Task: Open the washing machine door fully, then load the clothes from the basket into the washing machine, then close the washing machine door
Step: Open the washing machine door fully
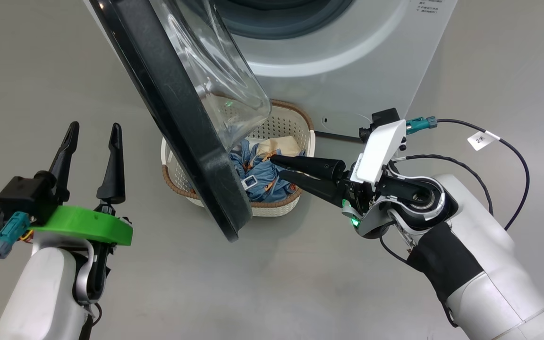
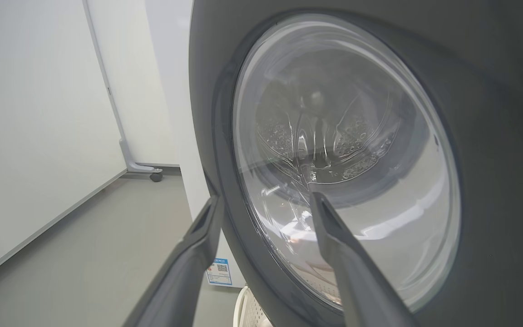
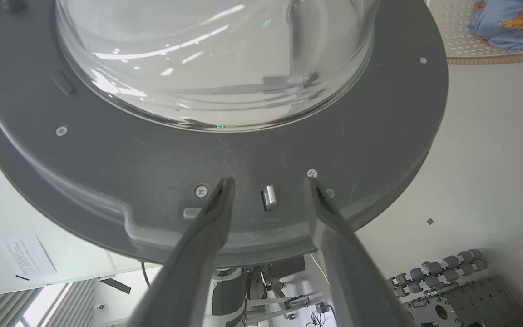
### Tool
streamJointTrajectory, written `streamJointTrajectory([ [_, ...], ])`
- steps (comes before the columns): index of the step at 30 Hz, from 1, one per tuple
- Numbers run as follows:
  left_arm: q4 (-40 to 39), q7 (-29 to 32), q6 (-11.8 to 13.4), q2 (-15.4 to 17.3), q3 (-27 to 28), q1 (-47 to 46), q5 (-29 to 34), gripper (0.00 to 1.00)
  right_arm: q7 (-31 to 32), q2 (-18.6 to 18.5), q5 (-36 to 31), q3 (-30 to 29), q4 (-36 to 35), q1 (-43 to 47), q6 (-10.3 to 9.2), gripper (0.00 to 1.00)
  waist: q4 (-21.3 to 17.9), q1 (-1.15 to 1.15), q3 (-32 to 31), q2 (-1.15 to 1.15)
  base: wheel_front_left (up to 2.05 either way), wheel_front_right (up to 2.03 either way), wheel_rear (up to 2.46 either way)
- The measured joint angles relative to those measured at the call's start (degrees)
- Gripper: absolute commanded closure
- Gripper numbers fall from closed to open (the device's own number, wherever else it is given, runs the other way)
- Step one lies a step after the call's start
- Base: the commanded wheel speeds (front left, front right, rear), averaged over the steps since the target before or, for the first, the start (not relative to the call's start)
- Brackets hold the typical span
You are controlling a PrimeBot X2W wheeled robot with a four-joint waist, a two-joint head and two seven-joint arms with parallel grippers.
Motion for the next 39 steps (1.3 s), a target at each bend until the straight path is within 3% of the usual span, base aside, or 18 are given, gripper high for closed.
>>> streamJointTrajectory([
  [9,-0.1,0.0,0.0,0.37,1.81,3.09,0.15,0.0,-5.27,-0.35,-1.69,-1.53,0.0,2.09,2.35,0.0,-3.01,0.0,-3.04,0.0,0.0,0.0,0.0],
  [13,-0.15,0.0,0.0,0.37,2.29,3.69,0.18,0.0,-10.53,-2.56,-6.06,-2.91,0.08,2.11,4.14,0.0,-4.27,0.0,-4.12,0.0,0.0,0.0,0.0],
  [21,-0.38,0.01,0.0,0.4,3.23,4.67,0.59,0.0,-20.04,-5.44,-13.44,-4.14,0.35,2.37,5.49,0.0,-6.18,0.0,-5.64,0.0,0.0,0.0,0.0],
  [29,-1.35,0.0,0.0,0.35,3.57,5.42,0.92,0.0,-32.52,-10.48,-27.63,-2.85,0.07,2.36,6.09,0.0,-6.83,0.0,-6.03,0.0,0.0,0.0,0.0],
  [36,-1.49,0.01,0.0,0.34,4.16,5.67,0.93,0.0,-43.68,-12.72,-38.78,-1.3,-0.3,2.35,5.89,0.0,-7.22,0.0,-6.41,0.0,0.0,0.0,0.0],
  [39,-1.6,0.01,0.0,0.29,4.48,5.88,1.03,0.0,-48.73,-13.57,-43.22,-0.91,-0.31,2.37,3.88,0.0,-7.36,0.0,-6.63,0.0,0.0,0.0,0.0],
])
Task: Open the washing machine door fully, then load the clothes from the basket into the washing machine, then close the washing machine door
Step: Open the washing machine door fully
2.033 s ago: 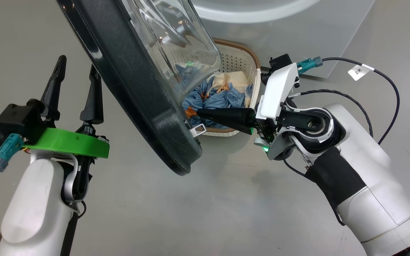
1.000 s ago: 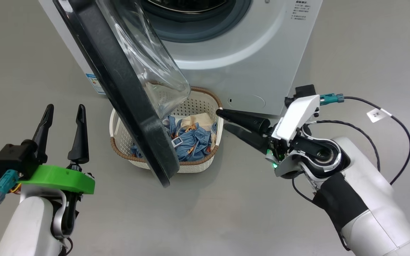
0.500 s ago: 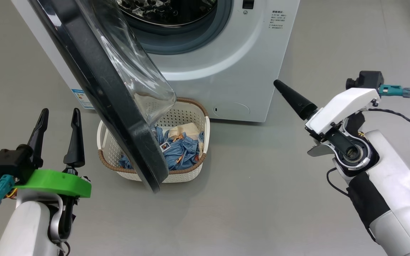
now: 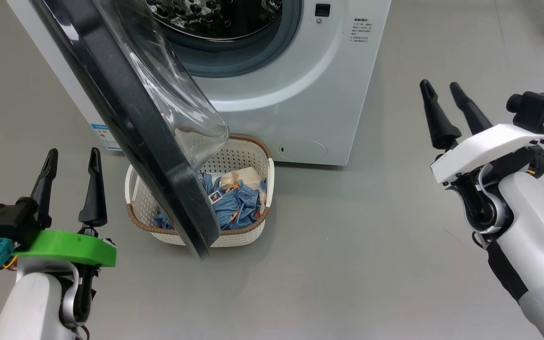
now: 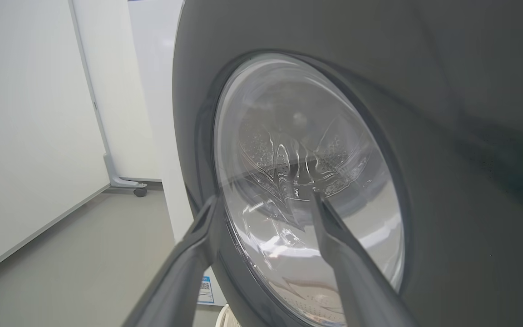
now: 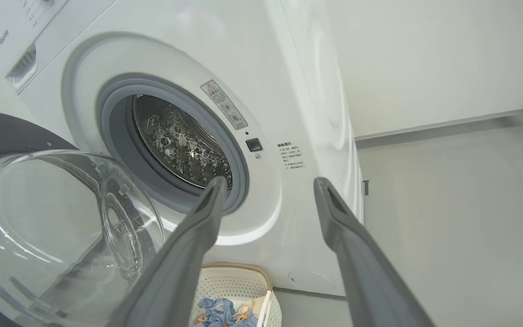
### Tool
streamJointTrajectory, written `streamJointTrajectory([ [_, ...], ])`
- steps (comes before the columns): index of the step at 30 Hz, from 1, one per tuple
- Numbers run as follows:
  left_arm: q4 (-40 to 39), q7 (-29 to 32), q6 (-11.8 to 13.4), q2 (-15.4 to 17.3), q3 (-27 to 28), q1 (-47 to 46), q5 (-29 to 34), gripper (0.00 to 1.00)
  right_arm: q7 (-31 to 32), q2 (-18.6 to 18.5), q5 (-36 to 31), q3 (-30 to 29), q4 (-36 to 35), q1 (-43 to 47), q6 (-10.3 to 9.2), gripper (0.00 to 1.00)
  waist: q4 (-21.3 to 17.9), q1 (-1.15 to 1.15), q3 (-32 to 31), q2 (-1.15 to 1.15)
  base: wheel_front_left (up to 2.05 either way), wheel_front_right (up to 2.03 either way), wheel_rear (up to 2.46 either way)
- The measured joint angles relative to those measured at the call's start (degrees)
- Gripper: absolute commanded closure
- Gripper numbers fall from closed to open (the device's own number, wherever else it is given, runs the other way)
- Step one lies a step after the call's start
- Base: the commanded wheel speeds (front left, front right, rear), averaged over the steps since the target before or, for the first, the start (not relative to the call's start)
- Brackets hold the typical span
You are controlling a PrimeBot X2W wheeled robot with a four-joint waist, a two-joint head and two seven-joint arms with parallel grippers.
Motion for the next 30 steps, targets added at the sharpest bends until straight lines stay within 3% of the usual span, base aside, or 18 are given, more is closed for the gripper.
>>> streamJointTrajectory([
  [5,-0.11,0.0,0.0,-0.15,1.43,1.42,0.02,0.0,-6.66,-1.0,-4.9,0.24,0.15,1.66,-2.87,0.0,-0.34,0.0,-0.54,0.0,0.0,0.0,0.0],
  [18,-1.64,0.0,0.0,-0.71,5.71,5.6,0.53,0.0,-5.95,-2.67,-16.34,1.34,-1.52,8.76,-8.99,0.0,-2.88,0.0,-2.32,0.0,0.0,0.0,0.0],
  [24,-1.89,0.0,0.0,-1.92,5.67,6.23,0.99,0.0,-5.93,-2.32,-19.69,-5.33,-5.49,13.88,-9.66,0.0,-3.37,0.0,-3.51,0.0,0.0,0.0,0.0],
  [30,-1.89,0.0,0.0,-2.03,6.66,8.49,2.41,0.0,-5.93,-2.35,-23.57,-6.55,-7.03,19.3,-9.66,0.0,-3.67,0.0,-4.95,0.0,0.0,0.0,0.0],
])
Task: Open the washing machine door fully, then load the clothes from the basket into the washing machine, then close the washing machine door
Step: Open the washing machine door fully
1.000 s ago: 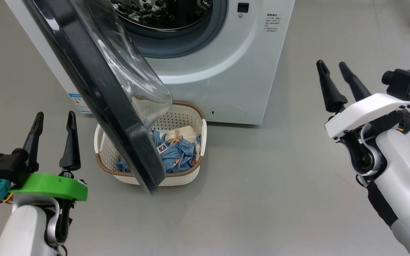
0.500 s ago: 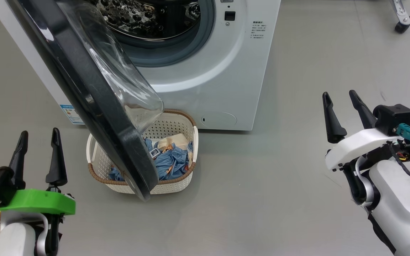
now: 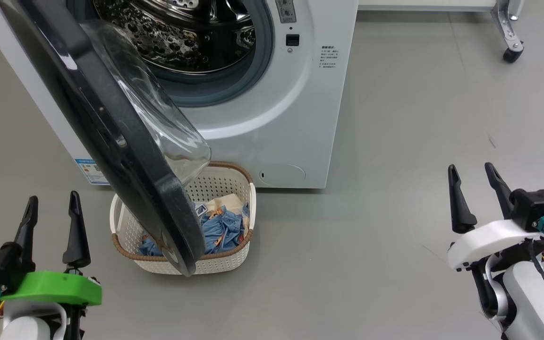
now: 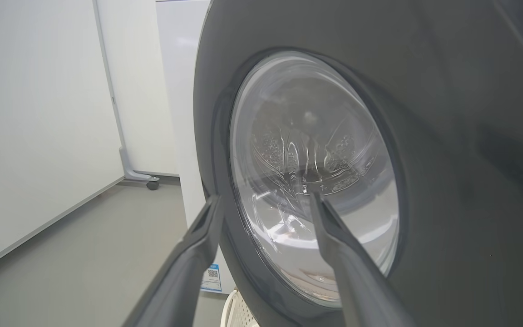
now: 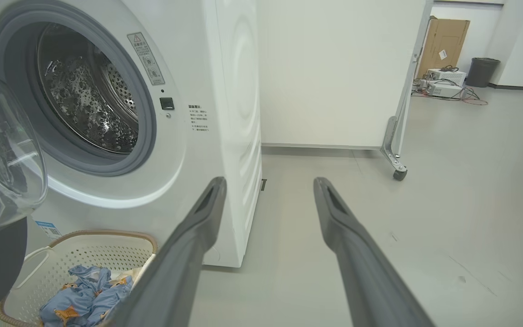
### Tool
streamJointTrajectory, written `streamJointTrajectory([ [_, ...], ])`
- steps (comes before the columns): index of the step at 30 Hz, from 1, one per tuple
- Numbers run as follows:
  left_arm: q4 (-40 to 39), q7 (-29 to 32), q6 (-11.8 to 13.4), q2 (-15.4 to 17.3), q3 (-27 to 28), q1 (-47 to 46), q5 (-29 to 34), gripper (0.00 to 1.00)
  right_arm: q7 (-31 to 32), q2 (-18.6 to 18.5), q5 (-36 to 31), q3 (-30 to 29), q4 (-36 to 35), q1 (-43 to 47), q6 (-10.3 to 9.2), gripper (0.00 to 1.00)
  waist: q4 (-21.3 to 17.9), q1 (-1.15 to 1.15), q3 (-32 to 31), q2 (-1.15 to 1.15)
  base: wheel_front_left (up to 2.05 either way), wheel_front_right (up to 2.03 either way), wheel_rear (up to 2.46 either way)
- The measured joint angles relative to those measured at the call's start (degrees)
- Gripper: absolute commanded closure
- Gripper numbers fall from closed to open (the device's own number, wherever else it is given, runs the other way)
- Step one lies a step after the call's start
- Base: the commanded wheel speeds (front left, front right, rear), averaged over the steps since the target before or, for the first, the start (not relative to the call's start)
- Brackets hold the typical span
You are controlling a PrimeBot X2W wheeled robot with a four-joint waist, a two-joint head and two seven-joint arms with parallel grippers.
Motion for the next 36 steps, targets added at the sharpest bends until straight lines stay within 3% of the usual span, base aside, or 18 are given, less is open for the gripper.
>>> streamJointTrajectory([
  [13,-0.19,0.0,0.0,-0.94,0.26,3.17,0.36,0.0,0.0,2.09,-7.58,-4.24,-5.28,9.74,-0.42,0.0,-0.35,0.0,-2.25,0.0,0.0,0.0,0.0],
  [36,1.07,0.0,0.0,-1.19,-2.09,5.24,1.54,0.0,0.0,6.67,-15.12,-9.26,-9.39,15.94,-0.42,0.0,-0.11,0.0,-2.44,0.0,0.0,0.0,0.0],
])
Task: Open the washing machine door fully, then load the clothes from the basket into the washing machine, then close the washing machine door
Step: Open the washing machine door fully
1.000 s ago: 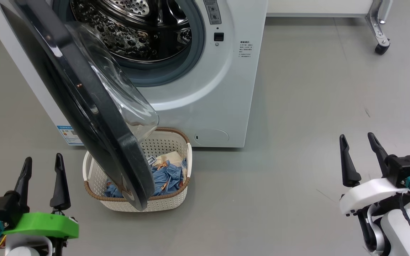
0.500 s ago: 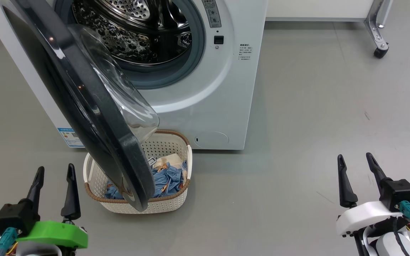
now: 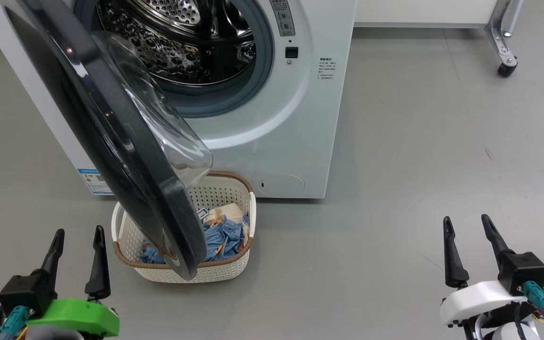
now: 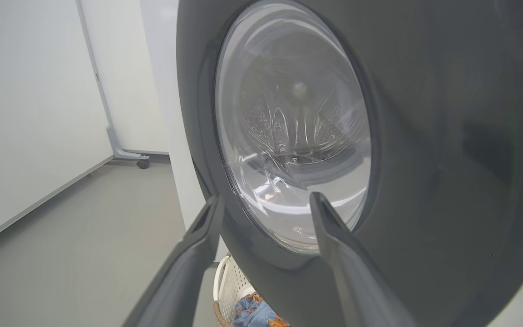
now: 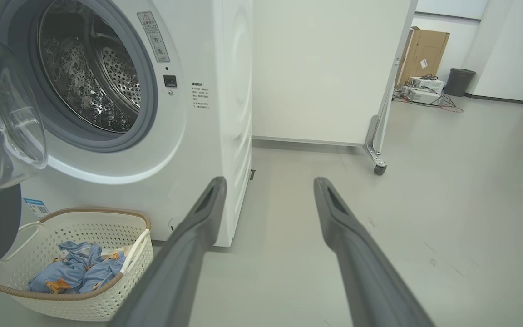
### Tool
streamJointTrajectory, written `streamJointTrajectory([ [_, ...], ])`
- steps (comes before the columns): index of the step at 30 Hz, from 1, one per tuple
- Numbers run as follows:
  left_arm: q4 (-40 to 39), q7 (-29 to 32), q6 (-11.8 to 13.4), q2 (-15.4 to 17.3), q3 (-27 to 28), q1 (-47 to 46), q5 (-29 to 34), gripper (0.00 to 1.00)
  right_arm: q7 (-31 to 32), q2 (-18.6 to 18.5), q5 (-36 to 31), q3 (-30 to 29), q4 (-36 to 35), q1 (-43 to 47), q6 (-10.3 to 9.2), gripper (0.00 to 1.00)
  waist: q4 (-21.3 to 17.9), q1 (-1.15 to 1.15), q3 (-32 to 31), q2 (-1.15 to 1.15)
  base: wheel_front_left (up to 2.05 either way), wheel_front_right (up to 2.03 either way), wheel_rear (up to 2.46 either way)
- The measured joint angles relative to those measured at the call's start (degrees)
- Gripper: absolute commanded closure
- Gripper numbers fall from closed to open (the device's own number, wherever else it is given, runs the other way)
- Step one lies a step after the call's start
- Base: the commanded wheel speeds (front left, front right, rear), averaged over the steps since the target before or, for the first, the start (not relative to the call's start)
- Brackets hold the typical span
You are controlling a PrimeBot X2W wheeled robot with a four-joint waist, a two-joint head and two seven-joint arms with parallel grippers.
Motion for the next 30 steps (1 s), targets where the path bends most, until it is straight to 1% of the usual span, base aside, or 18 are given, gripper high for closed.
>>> streamJointTrajectory([
  [10,0.83,0.0,0.0,0.83,-0.97,-0.01,0.0,0.0,0.0,0.93,-0.62,-0.87,-0.05,0.92,0.0,0.0,0.15,0.0,0.19,0.0,0.0,0.0,0.0],
  [19,1.05,0.0,0.0,0.87,-0.88,-0.04,0.04,0.0,0.0,2.05,-1.38,-1.22,-0.2,1.67,0.0,0.0,0.53,0.0,0.48,0.0,0.0,0.0,0.0],
  [30,1.03,0.0,0.0,0.92,-0.88,-0.13,0.41,0.0,0.0,2.37,-2.42,-2.12,-0.22,2.0,0.0,0.0,0.8,0.0,0.75,0.0,0.0,0.0,0.0],
])
